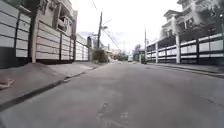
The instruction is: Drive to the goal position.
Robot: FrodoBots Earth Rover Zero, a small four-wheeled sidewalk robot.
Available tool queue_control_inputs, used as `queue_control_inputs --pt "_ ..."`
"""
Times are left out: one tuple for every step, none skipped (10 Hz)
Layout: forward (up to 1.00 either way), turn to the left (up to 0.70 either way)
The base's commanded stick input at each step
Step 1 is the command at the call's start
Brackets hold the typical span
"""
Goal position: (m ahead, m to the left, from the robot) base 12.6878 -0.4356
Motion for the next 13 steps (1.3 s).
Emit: queue_control_inputs --pt "1.00 0.01" --pt "1.00 0.01" --pt "1.00 0.01" --pt "1.00 0.01" --pt "1.00 0.01" --pt "1.00 0.01" --pt "1.00 0.01" --pt "1.00 0.01" --pt "1.00 0.01" --pt "1.00 -0.26" --pt "1.00 -0.01" --pt "1.00 0.01" --pt "1.00 0.01"
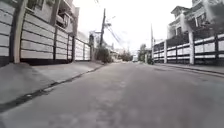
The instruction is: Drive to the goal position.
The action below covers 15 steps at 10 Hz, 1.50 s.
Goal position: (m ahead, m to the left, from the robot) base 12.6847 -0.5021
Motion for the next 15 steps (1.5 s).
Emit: queue_control_inputs --pt "1.00 -0.26" --pt "1.00 -0.39" --pt "1.00 -0.21" --pt "1.00 0.01" --pt "1.00 0.02" --pt "1.00 0.02" --pt "1.00 0.02" --pt "1.00 0.02" --pt "1.00 -0.38" --pt "1.00 -0.38" --pt "1.00 -0.38" --pt "1.00 -0.08" --pt "1.00 -0.19" --pt "1.00 -0.22" --pt "1.00 -0.09"
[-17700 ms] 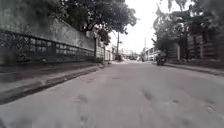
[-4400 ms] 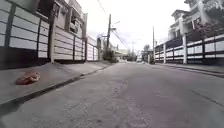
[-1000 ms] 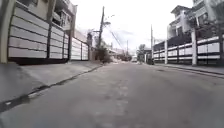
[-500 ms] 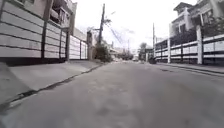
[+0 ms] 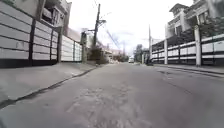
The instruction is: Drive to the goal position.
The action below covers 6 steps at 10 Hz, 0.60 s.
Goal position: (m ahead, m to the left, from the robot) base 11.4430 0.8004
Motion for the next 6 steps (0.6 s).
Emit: queue_control_inputs --pt "1.00 -0.32" --pt "1.00 -0.37" --pt "1.00 -0.37" --pt "1.00 -0.37" --pt "1.00 -0.37" --pt "1.00 -0.37"
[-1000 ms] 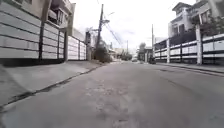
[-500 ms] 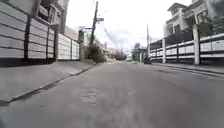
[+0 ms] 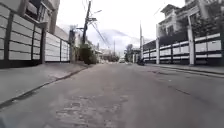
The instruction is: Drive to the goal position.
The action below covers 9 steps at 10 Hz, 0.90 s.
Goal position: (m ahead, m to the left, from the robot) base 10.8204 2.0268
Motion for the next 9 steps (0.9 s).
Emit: queue_control_inputs --pt "1.00 -0.37" --pt "1.00 -0.37" --pt "1.00 -0.37" --pt "1.00 -0.23" --pt "1.00 -0.07" --pt "1.00 0.03" --pt "1.00 0.03" --pt "1.00 0.03" --pt "1.00 0.00"
